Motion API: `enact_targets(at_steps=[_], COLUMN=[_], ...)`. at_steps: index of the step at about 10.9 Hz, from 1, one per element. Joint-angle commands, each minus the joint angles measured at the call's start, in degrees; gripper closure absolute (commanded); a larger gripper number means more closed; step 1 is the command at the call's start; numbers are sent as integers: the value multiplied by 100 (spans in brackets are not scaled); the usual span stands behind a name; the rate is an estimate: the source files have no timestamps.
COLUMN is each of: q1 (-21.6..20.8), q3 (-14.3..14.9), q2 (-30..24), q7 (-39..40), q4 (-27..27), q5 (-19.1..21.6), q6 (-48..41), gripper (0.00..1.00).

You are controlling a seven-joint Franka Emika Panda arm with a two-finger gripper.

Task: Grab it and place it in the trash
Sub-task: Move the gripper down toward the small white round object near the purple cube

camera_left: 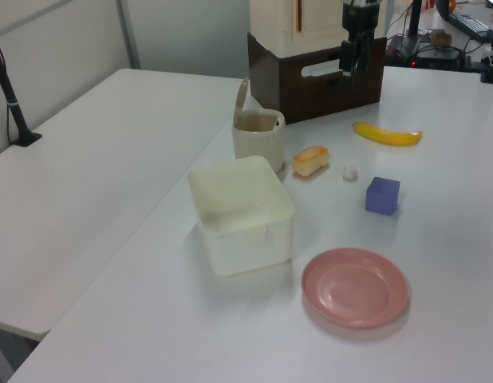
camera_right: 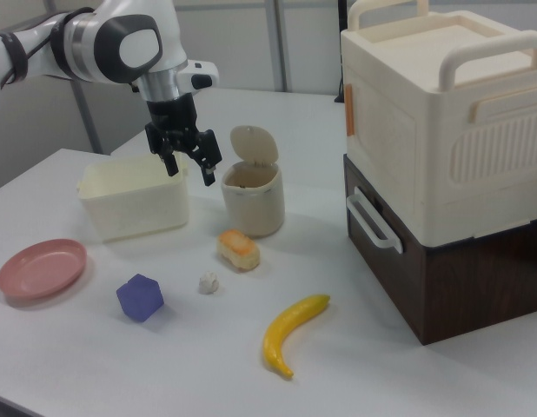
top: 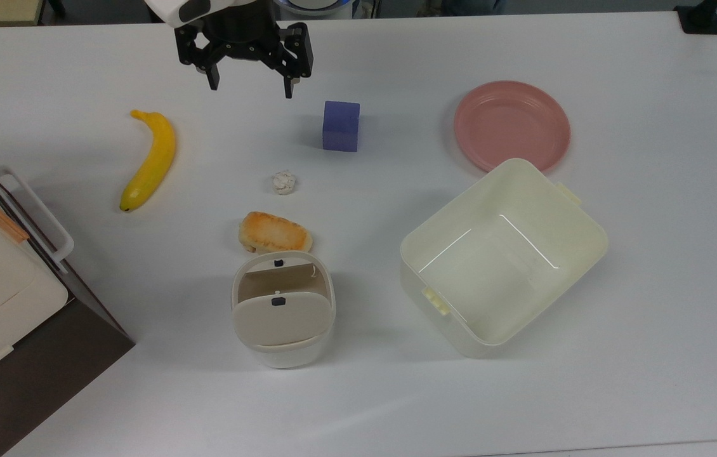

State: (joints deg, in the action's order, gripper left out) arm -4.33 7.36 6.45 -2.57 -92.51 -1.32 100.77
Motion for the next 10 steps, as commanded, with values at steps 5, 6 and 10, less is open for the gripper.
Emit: enact_targets(at_steps=[5,6,10], q1=[64,64,46], q3=[-130,-130,-130], q2=[75,84,93], q7=[178,178,230], q4=[-144,-144,-144], q5=[124,124,124], q6=[-66,-66,-57], gripper=[0,0,0])
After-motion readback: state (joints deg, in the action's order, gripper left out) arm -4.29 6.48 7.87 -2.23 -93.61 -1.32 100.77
